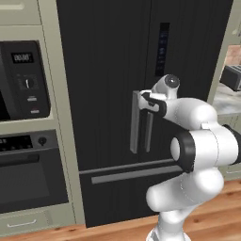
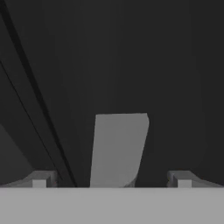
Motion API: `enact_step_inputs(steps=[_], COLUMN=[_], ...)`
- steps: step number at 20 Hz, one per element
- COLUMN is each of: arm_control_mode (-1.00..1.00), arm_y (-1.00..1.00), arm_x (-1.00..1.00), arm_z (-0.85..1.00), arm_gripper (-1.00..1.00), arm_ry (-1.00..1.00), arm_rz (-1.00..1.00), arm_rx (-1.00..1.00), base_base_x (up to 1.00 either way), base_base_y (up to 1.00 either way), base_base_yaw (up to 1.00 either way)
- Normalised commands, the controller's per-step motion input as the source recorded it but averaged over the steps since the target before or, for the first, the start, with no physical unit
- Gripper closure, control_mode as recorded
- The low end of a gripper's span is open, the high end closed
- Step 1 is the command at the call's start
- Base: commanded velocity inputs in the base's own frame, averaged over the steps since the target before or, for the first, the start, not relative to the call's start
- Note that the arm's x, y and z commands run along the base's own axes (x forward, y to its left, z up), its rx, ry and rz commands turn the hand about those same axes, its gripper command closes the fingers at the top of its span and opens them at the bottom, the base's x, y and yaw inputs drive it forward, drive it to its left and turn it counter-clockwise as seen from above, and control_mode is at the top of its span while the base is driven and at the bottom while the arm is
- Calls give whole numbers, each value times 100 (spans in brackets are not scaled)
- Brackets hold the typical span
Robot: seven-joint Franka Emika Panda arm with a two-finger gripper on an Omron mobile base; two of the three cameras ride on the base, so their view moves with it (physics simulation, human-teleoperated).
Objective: Open the fridge, remove the mango, cucumber, and steak, and place them on any counter.
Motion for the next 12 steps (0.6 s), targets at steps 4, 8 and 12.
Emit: enact_step_inputs(steps=[4,8,12], arm_control_mode=[-100,-100,-100], arm_y=[0,0,0], arm_x=[35,37,41], arm_z=[-26,-33,-37], arm_gripper=[-100,100,100], arm_ry=[0,0,0], arm_rz=[0,0,0], arm_rx=[0,0,0], base_base_x=[0,0,0], base_base_y=[0,0,0], base_base_yaw=[0,0,0])
